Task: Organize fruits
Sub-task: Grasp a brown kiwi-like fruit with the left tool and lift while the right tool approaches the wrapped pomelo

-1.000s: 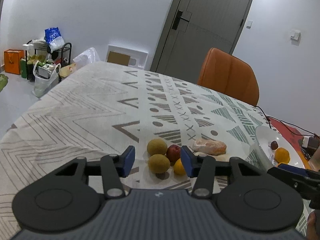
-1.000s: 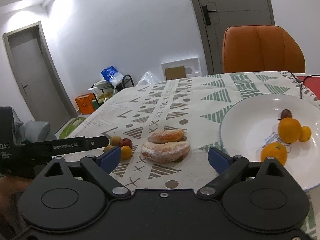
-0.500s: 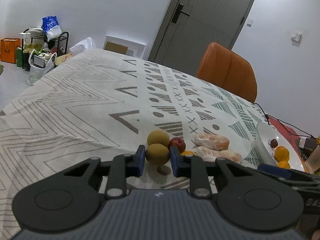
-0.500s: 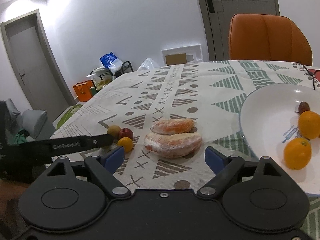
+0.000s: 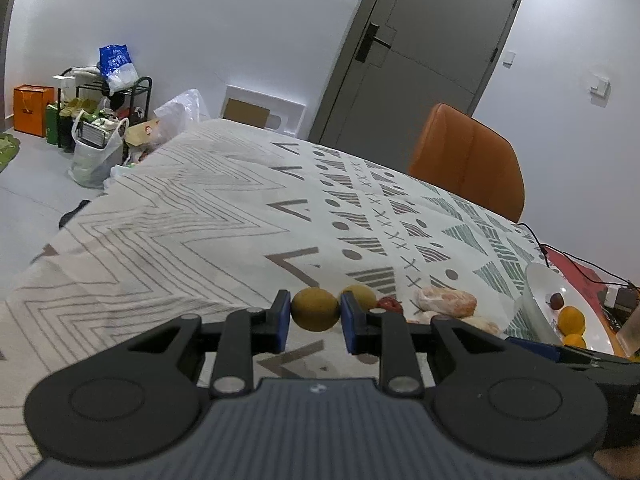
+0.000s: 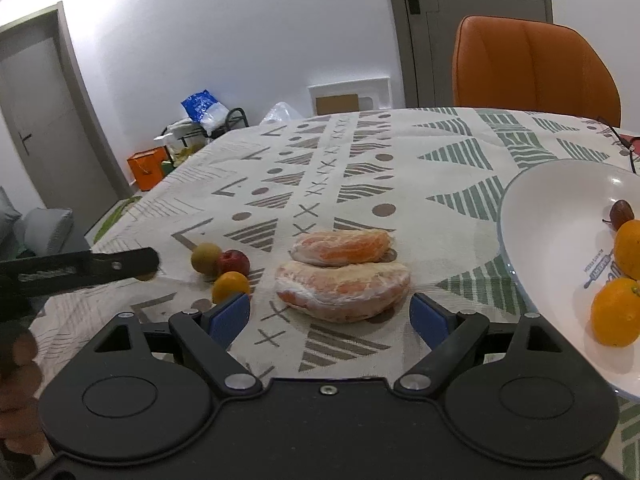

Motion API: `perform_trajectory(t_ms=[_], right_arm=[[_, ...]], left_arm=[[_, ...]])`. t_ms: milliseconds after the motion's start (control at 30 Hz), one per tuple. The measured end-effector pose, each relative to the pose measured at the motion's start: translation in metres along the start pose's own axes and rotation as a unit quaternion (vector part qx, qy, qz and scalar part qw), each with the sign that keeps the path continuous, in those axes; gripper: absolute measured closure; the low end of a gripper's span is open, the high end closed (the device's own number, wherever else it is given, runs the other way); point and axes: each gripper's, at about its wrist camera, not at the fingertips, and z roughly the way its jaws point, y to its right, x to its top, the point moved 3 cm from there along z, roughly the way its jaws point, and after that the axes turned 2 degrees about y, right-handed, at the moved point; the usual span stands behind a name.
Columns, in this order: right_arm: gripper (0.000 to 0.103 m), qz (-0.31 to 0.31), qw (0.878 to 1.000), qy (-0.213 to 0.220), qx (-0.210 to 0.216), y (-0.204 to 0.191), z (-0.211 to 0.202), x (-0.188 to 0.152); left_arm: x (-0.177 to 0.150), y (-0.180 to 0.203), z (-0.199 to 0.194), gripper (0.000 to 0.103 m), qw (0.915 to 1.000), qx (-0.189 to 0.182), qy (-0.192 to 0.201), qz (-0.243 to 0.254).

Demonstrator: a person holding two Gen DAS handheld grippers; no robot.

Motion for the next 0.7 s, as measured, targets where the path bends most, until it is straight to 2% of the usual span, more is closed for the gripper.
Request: perform_trajectory(t_ms=[700], right_arm=[[0.012,-0.059,0.997,0.001,-0.041,-0.01,0.03,0.008]], left_arm=[[0.008,-0.026,-0.01,0.078,0.9996,0.024,0.01,-0.008]])
